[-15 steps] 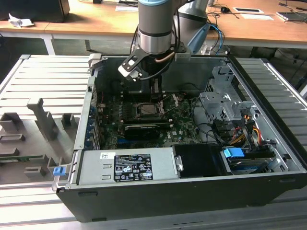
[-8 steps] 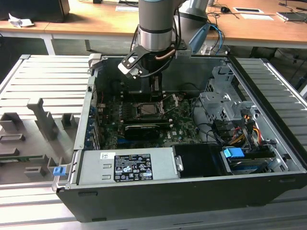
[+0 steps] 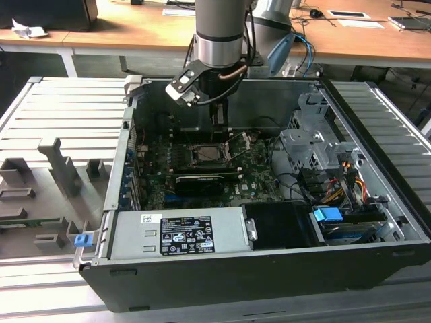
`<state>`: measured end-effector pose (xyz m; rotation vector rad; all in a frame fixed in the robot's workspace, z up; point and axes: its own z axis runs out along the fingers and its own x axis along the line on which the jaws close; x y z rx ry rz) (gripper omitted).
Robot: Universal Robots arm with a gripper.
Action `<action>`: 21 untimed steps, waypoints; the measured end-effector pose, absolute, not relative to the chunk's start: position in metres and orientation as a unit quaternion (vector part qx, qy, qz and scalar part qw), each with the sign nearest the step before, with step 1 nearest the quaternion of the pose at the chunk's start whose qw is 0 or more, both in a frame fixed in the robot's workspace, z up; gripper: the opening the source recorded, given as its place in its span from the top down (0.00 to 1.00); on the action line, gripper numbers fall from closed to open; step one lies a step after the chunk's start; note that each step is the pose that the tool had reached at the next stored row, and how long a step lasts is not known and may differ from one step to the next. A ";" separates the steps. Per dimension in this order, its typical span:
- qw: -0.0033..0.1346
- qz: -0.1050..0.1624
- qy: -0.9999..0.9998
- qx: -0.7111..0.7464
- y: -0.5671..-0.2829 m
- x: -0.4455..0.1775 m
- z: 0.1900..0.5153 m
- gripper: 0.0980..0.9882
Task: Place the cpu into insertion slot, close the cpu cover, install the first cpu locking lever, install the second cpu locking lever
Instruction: 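Close the cpu cover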
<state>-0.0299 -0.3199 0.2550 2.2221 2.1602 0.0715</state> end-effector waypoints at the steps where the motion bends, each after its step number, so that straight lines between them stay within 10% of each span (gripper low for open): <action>1: 0.021 0.023 0.697 0.717 -0.320 -0.030 0.259 0.99; 21: 0.020 0.023 0.697 0.717 -0.320 -0.001 0.291 0.99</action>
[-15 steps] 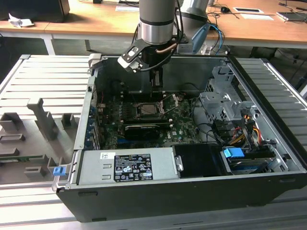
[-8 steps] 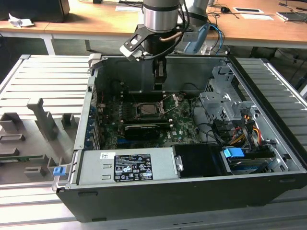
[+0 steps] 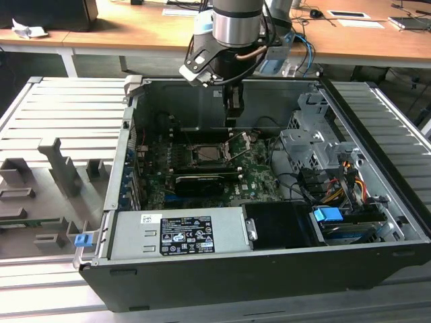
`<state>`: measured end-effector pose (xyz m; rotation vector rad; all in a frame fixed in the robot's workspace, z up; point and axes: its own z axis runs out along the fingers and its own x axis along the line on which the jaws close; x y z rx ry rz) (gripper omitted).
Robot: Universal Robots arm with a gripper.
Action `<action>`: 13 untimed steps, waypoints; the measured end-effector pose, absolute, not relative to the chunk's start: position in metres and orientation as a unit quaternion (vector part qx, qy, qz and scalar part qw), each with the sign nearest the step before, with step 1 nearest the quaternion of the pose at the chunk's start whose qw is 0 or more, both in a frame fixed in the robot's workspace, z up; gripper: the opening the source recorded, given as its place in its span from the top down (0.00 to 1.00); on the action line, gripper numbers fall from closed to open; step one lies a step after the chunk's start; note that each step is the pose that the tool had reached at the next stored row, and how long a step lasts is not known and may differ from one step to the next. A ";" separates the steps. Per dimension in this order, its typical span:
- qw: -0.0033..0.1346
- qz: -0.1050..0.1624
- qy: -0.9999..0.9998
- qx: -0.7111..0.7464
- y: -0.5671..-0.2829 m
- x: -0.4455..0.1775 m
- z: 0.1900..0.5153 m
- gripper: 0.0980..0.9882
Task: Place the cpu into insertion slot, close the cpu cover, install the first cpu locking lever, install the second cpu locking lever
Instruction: 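Close the cpu cover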
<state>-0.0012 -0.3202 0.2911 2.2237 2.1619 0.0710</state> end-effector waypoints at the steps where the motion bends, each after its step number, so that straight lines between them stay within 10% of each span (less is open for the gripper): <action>1: 0.020 0.023 0.697 0.717 -0.320 0.001 0.291 0.99; 13: 0.014 0.018 0.710 0.704 -0.320 0.038 0.268 0.99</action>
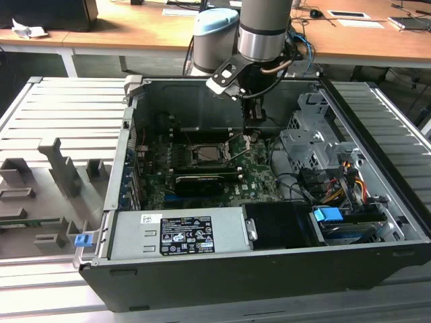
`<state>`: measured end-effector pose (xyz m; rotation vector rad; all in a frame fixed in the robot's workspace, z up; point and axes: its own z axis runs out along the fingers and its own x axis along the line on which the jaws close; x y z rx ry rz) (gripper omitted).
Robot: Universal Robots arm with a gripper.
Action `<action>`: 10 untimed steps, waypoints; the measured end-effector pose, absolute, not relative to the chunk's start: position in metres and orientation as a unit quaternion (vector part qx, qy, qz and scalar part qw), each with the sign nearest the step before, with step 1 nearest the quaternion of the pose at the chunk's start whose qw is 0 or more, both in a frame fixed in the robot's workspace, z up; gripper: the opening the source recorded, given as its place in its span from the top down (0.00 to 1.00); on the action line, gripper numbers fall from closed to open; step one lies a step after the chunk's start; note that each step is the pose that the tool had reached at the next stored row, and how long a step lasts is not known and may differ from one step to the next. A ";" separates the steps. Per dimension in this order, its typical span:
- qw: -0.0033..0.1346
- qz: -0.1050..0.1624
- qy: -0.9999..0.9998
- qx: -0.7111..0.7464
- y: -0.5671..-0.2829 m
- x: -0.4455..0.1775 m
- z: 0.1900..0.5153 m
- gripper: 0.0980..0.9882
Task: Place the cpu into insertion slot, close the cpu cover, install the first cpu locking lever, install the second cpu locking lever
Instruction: 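Close the cpu cover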
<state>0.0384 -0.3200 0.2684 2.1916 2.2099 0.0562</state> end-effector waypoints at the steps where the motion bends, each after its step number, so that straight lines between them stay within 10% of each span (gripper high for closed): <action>1: 0.013 0.017 0.710 0.704 -0.320 0.044 0.265 0.99; 10: 0.013 0.014 0.718 0.696 -0.317 0.060 0.256 0.99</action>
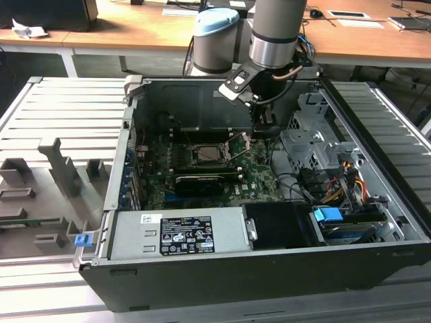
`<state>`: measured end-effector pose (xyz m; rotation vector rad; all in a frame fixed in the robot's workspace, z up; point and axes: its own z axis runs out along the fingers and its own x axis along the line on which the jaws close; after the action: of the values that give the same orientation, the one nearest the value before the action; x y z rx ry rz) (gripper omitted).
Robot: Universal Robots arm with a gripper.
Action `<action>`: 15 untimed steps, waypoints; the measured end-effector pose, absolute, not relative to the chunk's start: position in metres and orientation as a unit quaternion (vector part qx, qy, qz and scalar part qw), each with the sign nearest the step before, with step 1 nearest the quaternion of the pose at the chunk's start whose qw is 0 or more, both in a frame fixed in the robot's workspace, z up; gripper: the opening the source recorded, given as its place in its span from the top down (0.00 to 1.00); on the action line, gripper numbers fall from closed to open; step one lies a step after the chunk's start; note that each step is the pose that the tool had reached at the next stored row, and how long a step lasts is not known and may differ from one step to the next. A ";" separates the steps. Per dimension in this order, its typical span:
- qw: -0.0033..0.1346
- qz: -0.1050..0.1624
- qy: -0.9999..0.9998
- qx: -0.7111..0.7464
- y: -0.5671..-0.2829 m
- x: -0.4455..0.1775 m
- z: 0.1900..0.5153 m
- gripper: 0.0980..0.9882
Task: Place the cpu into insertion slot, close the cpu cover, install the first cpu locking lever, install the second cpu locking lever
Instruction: 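Close the cpu cover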
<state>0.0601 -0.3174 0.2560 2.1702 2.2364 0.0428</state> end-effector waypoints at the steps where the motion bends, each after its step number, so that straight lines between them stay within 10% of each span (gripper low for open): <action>1: 0.013 0.013 0.718 0.696 -0.316 0.061 0.255 0.99; 15: 0.013 0.013 0.721 0.693 -0.315 0.050 0.248 0.99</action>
<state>0.0500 -0.3145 0.2480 2.1587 2.2464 0.0411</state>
